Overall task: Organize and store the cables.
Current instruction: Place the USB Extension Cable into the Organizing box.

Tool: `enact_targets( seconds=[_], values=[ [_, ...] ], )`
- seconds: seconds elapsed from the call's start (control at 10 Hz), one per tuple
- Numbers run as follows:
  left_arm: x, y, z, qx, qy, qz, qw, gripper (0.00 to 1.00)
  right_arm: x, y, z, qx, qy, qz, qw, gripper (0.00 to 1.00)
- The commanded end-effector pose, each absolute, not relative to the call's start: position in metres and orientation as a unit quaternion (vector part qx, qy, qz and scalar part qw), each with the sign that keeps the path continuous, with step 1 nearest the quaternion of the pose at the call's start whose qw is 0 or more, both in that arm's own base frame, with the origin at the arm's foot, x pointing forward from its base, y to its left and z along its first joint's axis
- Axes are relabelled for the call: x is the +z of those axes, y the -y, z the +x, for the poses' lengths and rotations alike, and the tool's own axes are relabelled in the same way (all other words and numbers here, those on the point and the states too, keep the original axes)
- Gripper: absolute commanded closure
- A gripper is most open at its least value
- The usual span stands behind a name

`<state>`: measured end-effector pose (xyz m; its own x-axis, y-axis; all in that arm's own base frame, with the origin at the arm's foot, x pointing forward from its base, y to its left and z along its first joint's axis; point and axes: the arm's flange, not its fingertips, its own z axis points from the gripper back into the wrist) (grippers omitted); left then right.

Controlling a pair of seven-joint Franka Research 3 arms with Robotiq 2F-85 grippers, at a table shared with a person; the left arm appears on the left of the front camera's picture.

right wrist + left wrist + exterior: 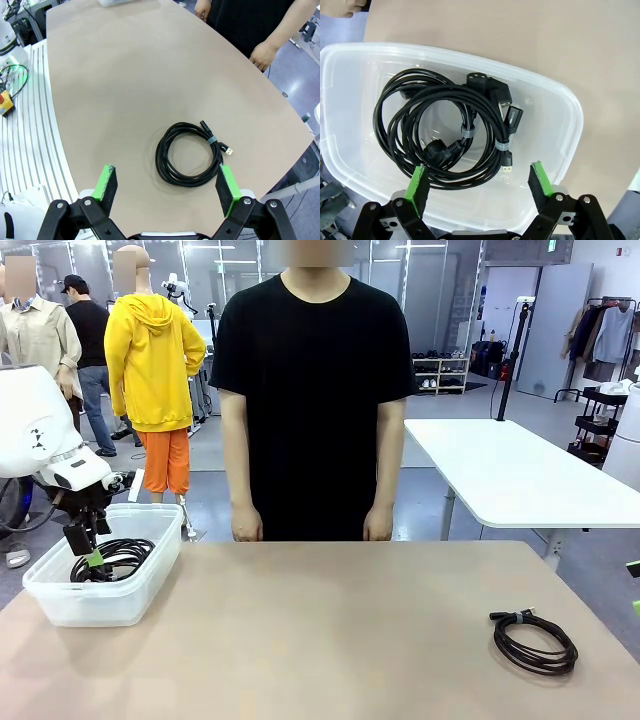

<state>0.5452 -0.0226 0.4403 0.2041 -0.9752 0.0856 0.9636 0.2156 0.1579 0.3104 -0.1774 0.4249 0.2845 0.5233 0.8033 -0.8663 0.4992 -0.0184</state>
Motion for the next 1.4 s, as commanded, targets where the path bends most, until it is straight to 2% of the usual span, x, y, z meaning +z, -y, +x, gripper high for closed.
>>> enact_targets(
  seconds=[0.0,0.2,0.3,0.5,0.7,0.8,1.1,1.3],
  values=[
    [0.441,0.021,0.547,-0.63,0.08,0.033,0.771,0.0,0.428,0.177,0.312,0.445,0.399,0.222,0.771,0.0],
    [0.44,0.023,0.545,-0.625,0.083,0.035,0.775,0.0,0.428,0.177,0.312,0.445,0.399,0.222,0.771,0.0],
    [0.466,0.02,0.529,-0.599,0.116,-0.015,0.792,0.0,0.428,0.177,0.312,0.445,0.399,0.222,0.771,0.0],
    [0.499,0.0,0.477,-0.547,0.169,-0.054,0.818,0.0,0.428,0.177,0.312,0.445,0.399,0.222,0.771,0.0],
    [0.51,-0.037,0.423,-0.522,0.22,-0.132,0.814,0.0,0.428,0.177,0.312,0.445,0.399,0.222,0.771,0.0],
    [0.511,-0.049,0.404,-0.536,0.255,-0.176,0.786,0.0,0.428,0.177,0.312,0.445,0.399,0.222,0.771,0.0],
    [0.497,-0.085,0.372,-0.591,0.323,-0.188,0.715,0.0,0.428,0.177,0.312,0.445,0.399,0.222,0.771,0.0],
    [0.487,-0.108,0.366,-0.59,0.361,-0.186,0.698,0.0,0.428,0.177,0.312,0.445,0.399,0.222,0.771,0.0]
  ],
)
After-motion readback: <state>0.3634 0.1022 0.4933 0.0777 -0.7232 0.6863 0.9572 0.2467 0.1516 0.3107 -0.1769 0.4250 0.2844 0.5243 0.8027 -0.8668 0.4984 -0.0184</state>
